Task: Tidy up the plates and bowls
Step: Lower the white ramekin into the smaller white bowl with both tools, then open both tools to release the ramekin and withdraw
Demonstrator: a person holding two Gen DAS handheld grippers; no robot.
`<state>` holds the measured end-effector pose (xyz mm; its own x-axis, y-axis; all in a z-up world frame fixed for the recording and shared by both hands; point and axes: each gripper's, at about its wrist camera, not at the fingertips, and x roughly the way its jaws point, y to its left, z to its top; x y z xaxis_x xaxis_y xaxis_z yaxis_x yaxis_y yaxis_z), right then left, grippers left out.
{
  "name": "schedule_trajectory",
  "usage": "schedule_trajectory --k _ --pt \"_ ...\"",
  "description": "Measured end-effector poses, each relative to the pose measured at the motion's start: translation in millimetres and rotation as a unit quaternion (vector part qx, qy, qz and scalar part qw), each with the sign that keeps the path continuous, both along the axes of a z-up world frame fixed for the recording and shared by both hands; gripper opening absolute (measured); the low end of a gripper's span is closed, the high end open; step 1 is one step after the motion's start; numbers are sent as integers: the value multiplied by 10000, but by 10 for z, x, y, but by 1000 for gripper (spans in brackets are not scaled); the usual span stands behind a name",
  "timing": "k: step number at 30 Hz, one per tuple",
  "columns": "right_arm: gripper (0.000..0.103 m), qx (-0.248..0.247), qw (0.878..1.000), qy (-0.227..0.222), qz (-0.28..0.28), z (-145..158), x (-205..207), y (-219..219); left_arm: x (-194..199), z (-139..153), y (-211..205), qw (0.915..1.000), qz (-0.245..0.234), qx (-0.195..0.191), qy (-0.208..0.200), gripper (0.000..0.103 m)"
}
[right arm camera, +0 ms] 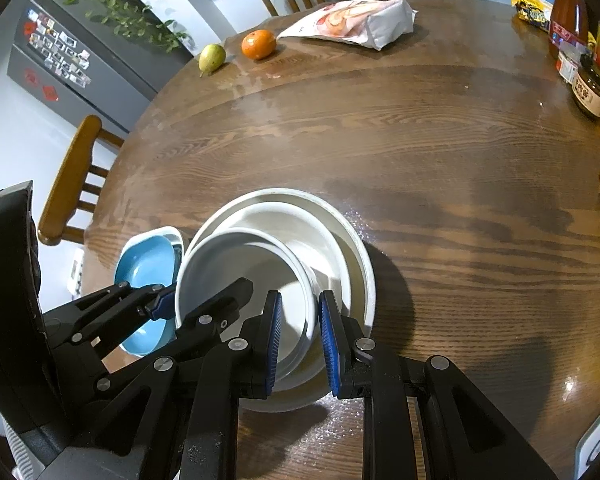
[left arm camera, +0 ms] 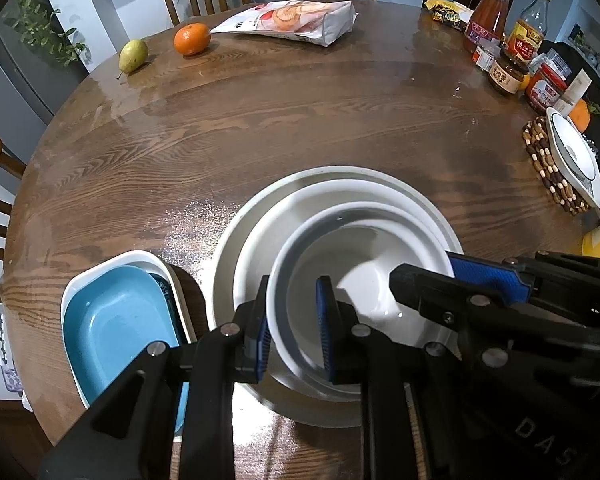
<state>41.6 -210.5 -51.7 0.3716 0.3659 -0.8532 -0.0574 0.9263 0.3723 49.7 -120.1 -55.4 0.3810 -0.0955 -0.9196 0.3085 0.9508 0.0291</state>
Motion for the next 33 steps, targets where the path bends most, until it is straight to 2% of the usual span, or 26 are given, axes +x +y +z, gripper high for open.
schedule_trajectory --k 16,23,33 --pt "23 -136 9999 32 60 -4 68 55 71 -39 26 9998 77 -50 150 17" --pt "22 -205 9998 -72 30 20 47 55 56 -39 13 9999 79 40 60 20" --pt "23 -185 9996 -199 34 120 72 34 80 68 31 9999 139 -51 -80 22"
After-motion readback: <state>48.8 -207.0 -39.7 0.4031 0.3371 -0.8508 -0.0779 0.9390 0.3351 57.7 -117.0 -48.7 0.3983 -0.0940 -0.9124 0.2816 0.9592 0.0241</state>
